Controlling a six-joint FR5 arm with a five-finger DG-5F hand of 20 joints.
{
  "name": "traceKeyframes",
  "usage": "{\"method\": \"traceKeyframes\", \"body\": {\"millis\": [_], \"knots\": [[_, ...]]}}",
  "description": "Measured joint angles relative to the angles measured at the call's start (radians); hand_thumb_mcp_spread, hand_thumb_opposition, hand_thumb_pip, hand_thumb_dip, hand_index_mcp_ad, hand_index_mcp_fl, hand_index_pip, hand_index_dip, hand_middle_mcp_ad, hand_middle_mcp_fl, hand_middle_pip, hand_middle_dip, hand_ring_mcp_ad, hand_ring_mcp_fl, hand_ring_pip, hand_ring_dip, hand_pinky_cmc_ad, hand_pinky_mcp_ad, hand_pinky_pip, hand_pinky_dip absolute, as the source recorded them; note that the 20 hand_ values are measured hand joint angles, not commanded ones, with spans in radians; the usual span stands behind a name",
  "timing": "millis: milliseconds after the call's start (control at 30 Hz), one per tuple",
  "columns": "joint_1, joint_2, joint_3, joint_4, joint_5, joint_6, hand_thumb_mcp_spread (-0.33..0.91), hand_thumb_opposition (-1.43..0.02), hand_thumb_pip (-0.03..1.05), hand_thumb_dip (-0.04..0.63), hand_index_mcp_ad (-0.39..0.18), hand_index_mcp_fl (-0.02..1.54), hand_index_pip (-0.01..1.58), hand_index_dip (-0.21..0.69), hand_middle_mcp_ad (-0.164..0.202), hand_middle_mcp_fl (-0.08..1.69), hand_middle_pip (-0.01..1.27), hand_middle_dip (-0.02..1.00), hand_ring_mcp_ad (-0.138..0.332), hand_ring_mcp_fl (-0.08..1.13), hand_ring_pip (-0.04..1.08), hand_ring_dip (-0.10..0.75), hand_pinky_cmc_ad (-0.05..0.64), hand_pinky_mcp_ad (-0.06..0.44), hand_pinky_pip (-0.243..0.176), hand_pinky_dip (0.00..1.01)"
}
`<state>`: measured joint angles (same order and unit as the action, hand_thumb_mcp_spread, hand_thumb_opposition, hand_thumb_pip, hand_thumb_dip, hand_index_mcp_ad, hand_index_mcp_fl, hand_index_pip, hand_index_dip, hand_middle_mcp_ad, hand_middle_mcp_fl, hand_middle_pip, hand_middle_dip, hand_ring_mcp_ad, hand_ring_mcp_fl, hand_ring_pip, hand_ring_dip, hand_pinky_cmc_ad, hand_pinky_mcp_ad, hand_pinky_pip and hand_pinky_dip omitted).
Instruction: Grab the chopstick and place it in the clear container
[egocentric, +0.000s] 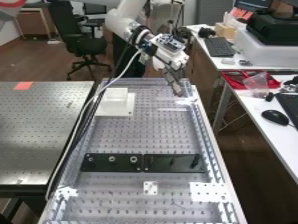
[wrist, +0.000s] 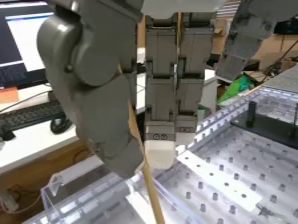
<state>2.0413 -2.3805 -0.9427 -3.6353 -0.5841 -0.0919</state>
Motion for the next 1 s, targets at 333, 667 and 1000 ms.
{"method": "traceKeyframes", "body": {"millis": [333,667,1000], "knots": [[0.004,-0.017,0.008,0.033,-0.013,-0.075,0.58,-1.09,0.58,0.262,-0.108,1.08,0.76,0.094,0.038,1.23,0.53,0.62,0.005,0.94,0.08,0.429,0.387,0.276,0.037,0.18],[0.007,-0.027,0.007,0.058,-0.031,-0.092,0.58,-1.09,0.58,0.262,-0.108,1.08,0.76,0.096,0.042,1.23,0.53,0.62,0.000,0.95,0.08,0.429,0.387,0.278,0.037,0.18],[0.007,-0.039,0.013,0.041,-0.041,-0.080,0.58,-1.09,0.58,0.262,-0.108,1.08,0.76,0.093,0.042,1.23,0.53,0.62,0.003,0.96,0.08,0.429,0.387,0.278,0.037,0.18]]}}
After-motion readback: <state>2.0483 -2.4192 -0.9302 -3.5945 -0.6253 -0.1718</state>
